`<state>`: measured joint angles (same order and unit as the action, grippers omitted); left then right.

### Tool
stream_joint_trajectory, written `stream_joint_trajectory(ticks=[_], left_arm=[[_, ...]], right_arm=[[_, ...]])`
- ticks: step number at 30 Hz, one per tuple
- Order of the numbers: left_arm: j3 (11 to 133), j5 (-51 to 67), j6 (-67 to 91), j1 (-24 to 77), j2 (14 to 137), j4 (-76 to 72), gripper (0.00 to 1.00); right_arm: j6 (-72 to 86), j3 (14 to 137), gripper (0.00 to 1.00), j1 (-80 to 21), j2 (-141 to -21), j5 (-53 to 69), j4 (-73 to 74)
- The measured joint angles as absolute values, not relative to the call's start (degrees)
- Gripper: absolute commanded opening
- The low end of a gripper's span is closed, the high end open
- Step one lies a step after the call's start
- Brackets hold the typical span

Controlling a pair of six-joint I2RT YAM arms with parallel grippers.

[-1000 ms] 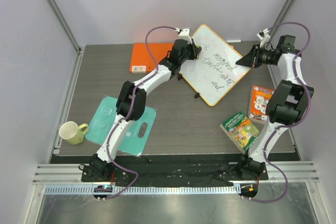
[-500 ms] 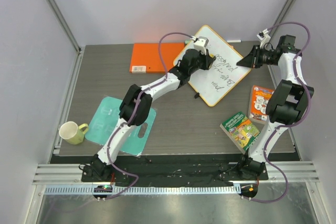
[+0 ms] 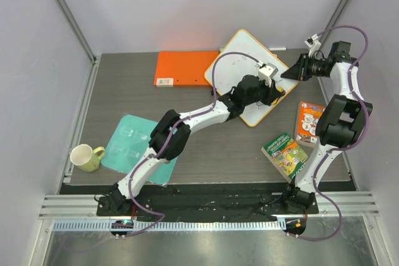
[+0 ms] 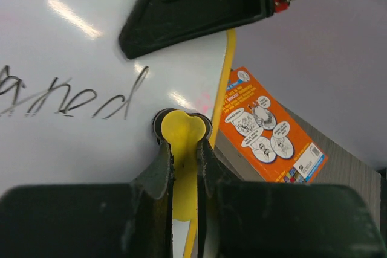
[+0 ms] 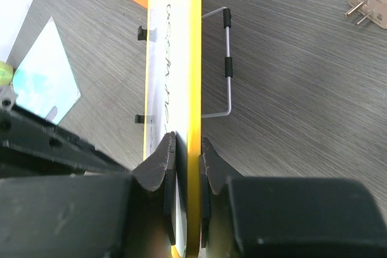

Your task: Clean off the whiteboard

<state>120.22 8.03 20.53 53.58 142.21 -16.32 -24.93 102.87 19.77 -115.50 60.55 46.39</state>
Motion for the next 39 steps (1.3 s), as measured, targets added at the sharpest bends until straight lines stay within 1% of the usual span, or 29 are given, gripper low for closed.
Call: stream_joint_trajectory(ticks=[4, 8, 12, 18, 23, 32, 39], left_arm=[[120.11, 8.58, 20.27, 54.33, 142.04, -14.83, 0.00], [112.77, 7.46, 21.21, 54.30, 138.91, -17.47, 0.00], [105.84, 3.33, 22.57, 54.30, 136.00, -20.25, 0.00], [99.46, -1.80, 25.10, 53.52, 133.23, -22.72, 0.00], [94.52, -4.47, 27.27, 50.57, 131.13, -24.32, 0.00], [90.83, -12.34, 28.36, 45.01, 130.10, -25.02, 0.00], [90.45, -15.09, 30.98, 40.25, 130.15, -23.33, 0.00]], right_arm=[[-25.21, 102.98, 0.01, 19.77, -115.63, 60.84, 46.39], [-25.36, 103.07, 0.01, 19.73, -115.66, 61.06, 46.39], [-25.54, 103.15, 0.01, 19.66, -115.66, 61.14, 46.39], [-25.78, 103.37, 0.01, 19.42, -115.66, 61.32, 46.37], [-25.78, 103.42, 0.01, 19.33, -115.66, 61.30, 46.30], [-25.78, 103.46, 0.01, 19.22, -115.66, 61.45, 46.37], [-26.26, 103.63, 0.01, 19.11, -115.63, 61.76, 46.78]])
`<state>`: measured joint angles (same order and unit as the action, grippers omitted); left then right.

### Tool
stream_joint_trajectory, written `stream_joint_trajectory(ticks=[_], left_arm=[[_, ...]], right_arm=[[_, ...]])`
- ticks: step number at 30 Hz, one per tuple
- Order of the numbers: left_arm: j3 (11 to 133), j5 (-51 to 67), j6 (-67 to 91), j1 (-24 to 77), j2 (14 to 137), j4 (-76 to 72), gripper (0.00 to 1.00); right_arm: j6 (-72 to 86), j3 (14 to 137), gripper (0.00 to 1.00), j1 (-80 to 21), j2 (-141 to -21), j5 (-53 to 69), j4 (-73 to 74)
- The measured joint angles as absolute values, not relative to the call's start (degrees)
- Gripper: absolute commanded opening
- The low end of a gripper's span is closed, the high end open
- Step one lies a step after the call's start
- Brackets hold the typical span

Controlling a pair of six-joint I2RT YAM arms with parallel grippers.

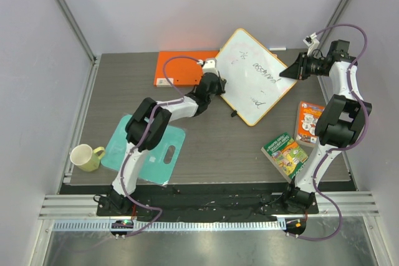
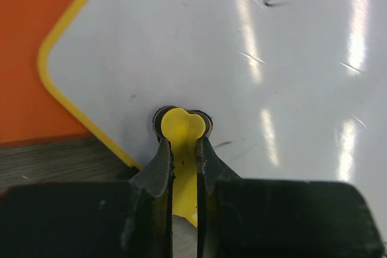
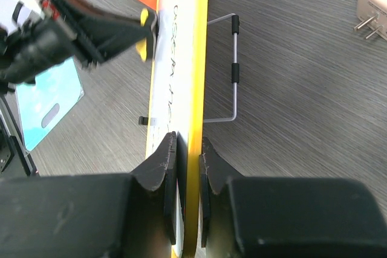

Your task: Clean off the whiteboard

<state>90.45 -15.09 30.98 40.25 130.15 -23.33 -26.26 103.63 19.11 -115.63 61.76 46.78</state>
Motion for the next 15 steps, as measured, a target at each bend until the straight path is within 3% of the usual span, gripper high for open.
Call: stream_joint_trajectory(ticks=[15], left_arm=[[93.97, -11.79, 34.17, 35.51, 133.80, -26.44, 0.00]], right_arm=[[-27.49, 103.94, 0.01, 19.09, -115.63, 62.15, 47.79]])
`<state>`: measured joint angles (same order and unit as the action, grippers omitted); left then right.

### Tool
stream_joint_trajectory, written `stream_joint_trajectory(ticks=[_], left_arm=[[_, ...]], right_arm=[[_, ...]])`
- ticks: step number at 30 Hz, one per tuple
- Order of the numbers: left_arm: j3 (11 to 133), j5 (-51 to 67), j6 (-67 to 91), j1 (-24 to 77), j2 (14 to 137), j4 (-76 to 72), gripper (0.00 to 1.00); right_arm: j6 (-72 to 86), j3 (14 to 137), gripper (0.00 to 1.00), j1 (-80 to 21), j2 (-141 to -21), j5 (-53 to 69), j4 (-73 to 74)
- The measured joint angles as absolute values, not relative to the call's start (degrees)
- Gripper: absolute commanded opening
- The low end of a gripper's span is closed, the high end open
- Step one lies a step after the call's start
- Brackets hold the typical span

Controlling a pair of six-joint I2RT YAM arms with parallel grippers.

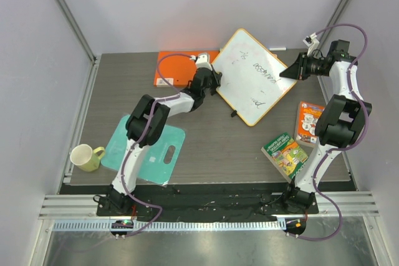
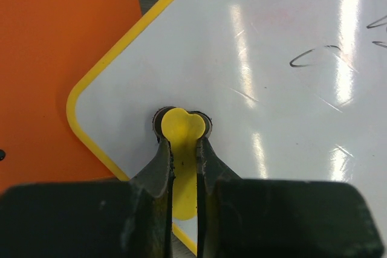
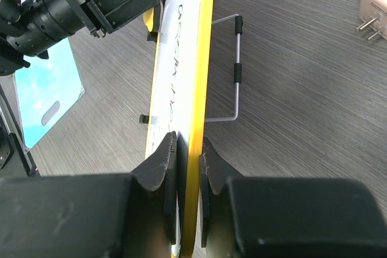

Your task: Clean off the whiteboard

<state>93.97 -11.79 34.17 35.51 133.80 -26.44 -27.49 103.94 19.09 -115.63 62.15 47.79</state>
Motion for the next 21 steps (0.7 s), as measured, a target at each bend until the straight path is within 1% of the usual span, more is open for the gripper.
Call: stream_joint_trajectory(ticks=[14, 21], left_arm=[[93.43, -10.66, 35.86, 42.94, 134.15, -36.32, 0.00], [95.66, -7.14, 34.02, 45.87, 134.43, -35.68, 0.00]], right_arm=[[-27.55, 104.09, 0.01, 19.11, -115.63, 61.80, 48.21], [-27.90, 104.16, 0.01, 19.11, -115.63, 61.60, 48.31]])
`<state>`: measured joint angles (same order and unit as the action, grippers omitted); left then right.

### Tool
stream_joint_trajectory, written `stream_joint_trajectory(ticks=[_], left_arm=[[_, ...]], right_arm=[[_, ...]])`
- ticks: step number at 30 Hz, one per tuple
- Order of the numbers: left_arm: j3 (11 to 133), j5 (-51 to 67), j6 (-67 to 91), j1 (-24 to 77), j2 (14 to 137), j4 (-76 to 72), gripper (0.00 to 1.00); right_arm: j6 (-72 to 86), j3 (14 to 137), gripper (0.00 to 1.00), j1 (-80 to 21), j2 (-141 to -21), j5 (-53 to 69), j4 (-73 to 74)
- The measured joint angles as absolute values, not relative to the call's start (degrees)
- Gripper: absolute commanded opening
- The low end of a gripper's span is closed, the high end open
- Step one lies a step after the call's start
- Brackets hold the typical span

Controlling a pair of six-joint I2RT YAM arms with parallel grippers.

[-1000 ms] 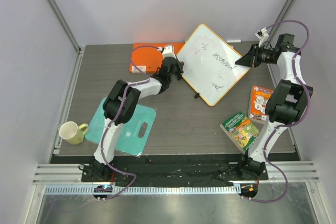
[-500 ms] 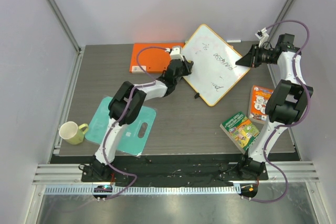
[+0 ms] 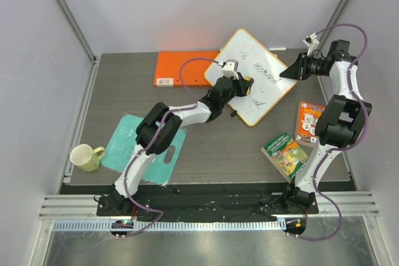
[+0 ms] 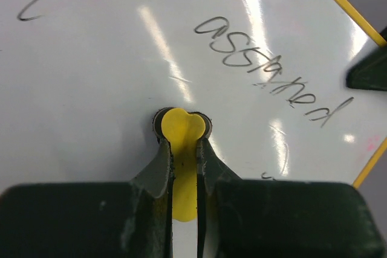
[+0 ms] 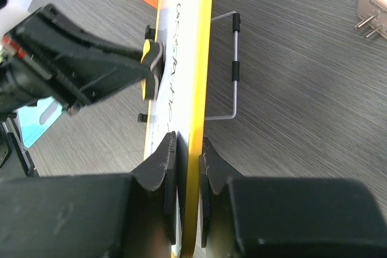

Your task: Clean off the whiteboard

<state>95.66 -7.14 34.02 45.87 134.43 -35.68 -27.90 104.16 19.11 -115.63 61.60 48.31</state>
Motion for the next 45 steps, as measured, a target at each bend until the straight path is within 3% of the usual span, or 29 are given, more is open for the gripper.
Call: stream_joint_trajectory(ticks=[15, 45], left_arm=[[94.67, -6.31, 22.13, 53.82, 134.41, -38.35, 0.00], [84.60, -4.40, 25.80, 55.81, 132.99, -45.01, 0.00]], right_arm=[[-28.01, 104.27, 0.01, 19.11, -115.63, 61.60, 48.42], [-28.56, 104.40, 0.01, 19.11, -115.66, 61.89, 48.51]])
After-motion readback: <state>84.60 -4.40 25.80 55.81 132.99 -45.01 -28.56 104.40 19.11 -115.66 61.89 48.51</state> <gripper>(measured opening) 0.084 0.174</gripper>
